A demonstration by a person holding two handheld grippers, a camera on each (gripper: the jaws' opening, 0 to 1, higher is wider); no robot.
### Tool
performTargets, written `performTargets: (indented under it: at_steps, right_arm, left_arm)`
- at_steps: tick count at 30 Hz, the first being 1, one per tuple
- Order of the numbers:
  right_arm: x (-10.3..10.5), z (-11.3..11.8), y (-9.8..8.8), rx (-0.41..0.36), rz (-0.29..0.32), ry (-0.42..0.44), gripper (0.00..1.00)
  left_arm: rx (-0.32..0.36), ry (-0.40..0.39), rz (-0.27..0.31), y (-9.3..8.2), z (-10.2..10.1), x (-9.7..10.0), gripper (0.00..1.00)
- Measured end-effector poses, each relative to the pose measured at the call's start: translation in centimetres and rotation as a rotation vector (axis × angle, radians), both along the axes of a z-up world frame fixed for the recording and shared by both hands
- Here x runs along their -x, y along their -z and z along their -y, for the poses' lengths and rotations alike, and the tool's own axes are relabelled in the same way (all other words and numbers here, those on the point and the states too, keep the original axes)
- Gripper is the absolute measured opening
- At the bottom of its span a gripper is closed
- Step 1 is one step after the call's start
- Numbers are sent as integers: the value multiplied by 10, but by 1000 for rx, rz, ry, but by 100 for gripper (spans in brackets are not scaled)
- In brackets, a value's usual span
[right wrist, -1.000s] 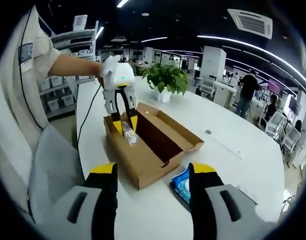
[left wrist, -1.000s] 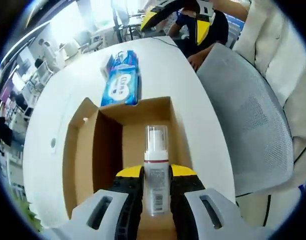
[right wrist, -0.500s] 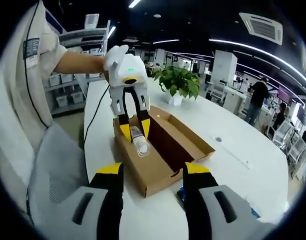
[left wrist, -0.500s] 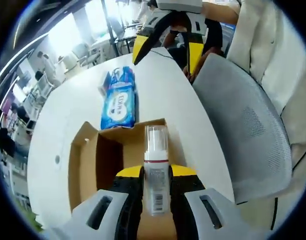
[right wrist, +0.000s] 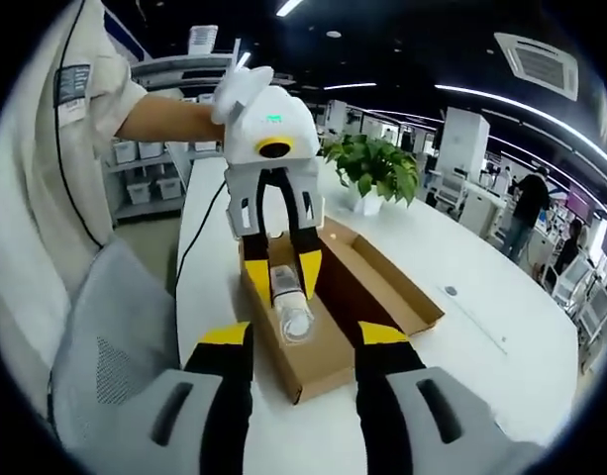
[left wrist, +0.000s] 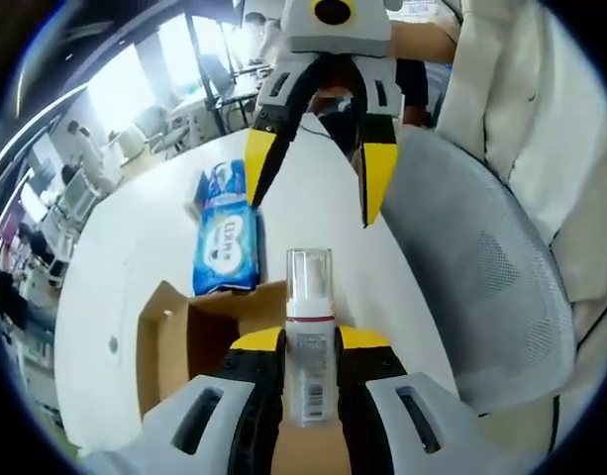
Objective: Operate the shoe box by opening the lid, removing the specified soft item, and placing it in the target area until the item is outside and the box remains undamaged.
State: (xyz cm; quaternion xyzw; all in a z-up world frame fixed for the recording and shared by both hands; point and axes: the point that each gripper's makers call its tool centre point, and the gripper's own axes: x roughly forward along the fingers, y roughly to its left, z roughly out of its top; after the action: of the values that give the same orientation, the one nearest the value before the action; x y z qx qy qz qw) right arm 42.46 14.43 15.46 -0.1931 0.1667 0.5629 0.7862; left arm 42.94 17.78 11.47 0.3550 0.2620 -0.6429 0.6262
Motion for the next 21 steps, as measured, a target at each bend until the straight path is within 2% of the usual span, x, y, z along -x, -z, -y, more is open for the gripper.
performTargets:
  at_steps: [8,15,21]
  right_arm:
    - [4,-8,8,27,6,-42,30]
    - [6,-12,7,36,20,-66,20]
    - [7,-11,7,62,46,-90,18]
  left_arm:
    - [36,24,1,-6,10,4,17]
    - [86,55,0,-14,20,9,17]
    - [123,69,0,-19,25,11,17]
